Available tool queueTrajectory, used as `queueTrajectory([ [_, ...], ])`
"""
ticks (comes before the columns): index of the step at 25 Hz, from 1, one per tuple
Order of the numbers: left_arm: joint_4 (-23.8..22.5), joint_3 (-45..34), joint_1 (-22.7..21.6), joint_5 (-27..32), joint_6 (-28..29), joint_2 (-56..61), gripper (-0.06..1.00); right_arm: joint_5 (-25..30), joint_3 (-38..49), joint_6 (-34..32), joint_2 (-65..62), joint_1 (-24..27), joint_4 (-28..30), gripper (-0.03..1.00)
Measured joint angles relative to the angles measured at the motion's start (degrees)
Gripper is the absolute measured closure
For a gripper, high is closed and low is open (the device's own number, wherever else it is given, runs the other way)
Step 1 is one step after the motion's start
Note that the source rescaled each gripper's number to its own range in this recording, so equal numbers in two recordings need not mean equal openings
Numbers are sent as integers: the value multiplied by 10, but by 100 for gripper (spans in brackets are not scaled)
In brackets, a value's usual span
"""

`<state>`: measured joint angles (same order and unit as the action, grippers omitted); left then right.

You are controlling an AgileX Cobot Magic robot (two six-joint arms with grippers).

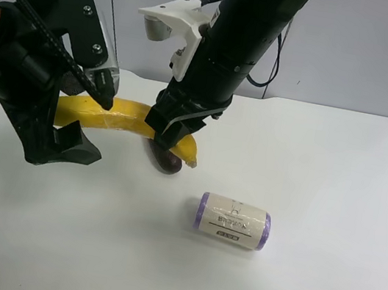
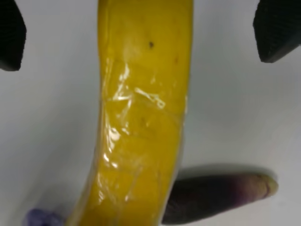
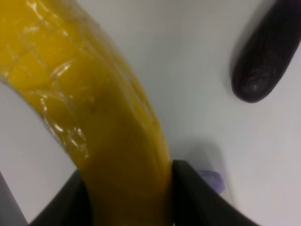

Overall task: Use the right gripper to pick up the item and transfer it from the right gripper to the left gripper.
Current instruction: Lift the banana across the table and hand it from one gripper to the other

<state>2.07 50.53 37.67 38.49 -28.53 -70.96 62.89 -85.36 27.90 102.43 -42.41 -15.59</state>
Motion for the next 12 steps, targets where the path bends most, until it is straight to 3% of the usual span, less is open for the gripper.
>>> queueTrajectory([
  [2,0,0,0,-4,0,0,33,0,0,0,0,0,-1,97],
  [3,0,0,0,-4,0,0,50,0,0,0,0,0,-1,97],
  [5,0,0,0,-3,-1,0,94,0,0,0,0,0,-1,97],
  [12,0,0,0,-4,-8,0,92,-3,0,1,0,0,0,97],
])
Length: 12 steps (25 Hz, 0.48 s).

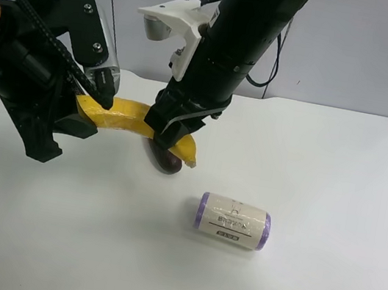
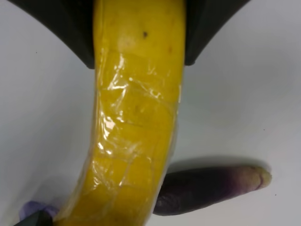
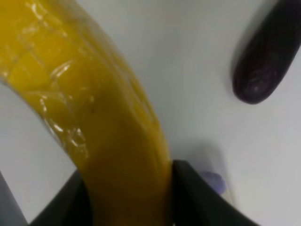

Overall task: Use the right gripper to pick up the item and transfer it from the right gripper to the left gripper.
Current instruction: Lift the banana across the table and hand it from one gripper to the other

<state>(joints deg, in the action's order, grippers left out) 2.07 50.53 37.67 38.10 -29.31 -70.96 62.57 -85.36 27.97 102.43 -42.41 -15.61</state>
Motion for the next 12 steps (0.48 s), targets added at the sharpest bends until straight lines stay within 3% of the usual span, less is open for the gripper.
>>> queueTrajectory([
  [2,-1,0,0,-3,0,0,92,-4,0,0,0,-1,5,93],
  [4,-2,0,0,-2,-1,0,92,-14,0,-1,0,-1,18,65],
  [6,-2,0,0,-2,-3,0,92,-16,0,-1,0,-1,32,24],
  [7,-2,0,0,-2,-3,0,92,-16,0,-2,0,-1,37,13],
  [9,-2,0,0,-2,-3,0,92,-13,0,-4,0,-1,46,3],
  [12,-2,0,0,-2,-3,0,92,-2,0,-5,-1,-1,48,-1],
])
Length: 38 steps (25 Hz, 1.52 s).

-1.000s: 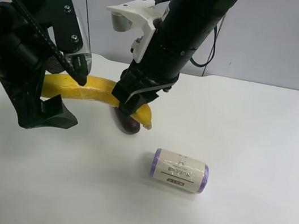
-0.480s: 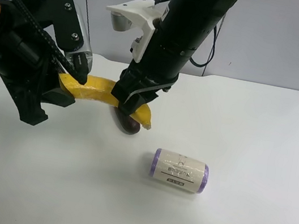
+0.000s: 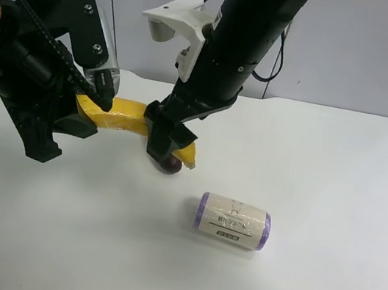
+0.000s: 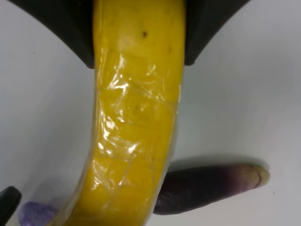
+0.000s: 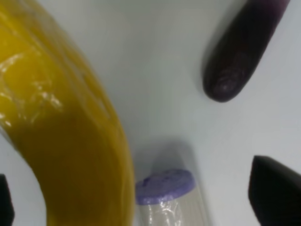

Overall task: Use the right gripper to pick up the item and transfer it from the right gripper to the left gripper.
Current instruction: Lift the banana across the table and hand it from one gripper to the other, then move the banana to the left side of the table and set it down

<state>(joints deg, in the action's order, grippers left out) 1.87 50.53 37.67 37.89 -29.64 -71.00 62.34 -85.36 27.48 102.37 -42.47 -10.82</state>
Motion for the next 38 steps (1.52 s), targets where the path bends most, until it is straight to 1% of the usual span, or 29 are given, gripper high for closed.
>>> queueTrajectory([
  [4,0,0,0,0,0,0,92,26,0,0,-20,0,1,-3],
  [9,0,0,0,0,0,0,92,69,0,0,-81,0,3,-3],
  [14,0,0,0,0,0,0,92,70,0,-32,-146,0,29,-3],
  [18,0,0,0,1,-2,0,92,70,17,-66,-199,-1,31,-3],
  [20,0,0,0,0,-2,0,92,70,54,-78,-237,-1,31,-3],
  [26,0,0,0,0,-2,0,92,74,215,-100,-362,-1,31,-3],
  [29,0,0,0,0,-2,0,92,75,280,-120,-429,-1,31,-3],
  [34,0,0,0,0,-2,0,92,77,365,-162,-545,-1,31,-3],
  [38,0,0,0,-1,-2,0,92,77,429,-180,-633,-1,34,-3],
])
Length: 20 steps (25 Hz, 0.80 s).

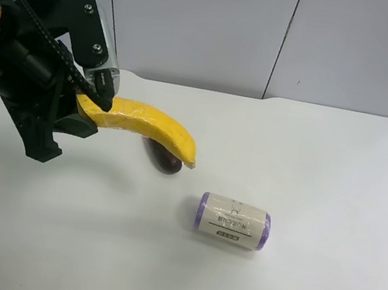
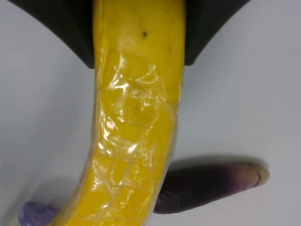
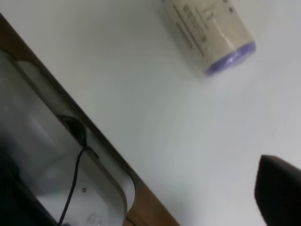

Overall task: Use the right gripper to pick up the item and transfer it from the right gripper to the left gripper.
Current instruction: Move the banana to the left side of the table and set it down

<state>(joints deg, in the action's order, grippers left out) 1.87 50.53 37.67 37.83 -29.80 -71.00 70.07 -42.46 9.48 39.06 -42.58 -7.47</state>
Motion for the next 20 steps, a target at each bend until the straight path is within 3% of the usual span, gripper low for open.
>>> queueTrajectory([
  [8,0,0,0,0,0,0,92,-86,115,-2,-147,0,29,-3],
  [20,0,0,0,0,1,0,92,-85,133,-27,-173,0,43,-3],
])
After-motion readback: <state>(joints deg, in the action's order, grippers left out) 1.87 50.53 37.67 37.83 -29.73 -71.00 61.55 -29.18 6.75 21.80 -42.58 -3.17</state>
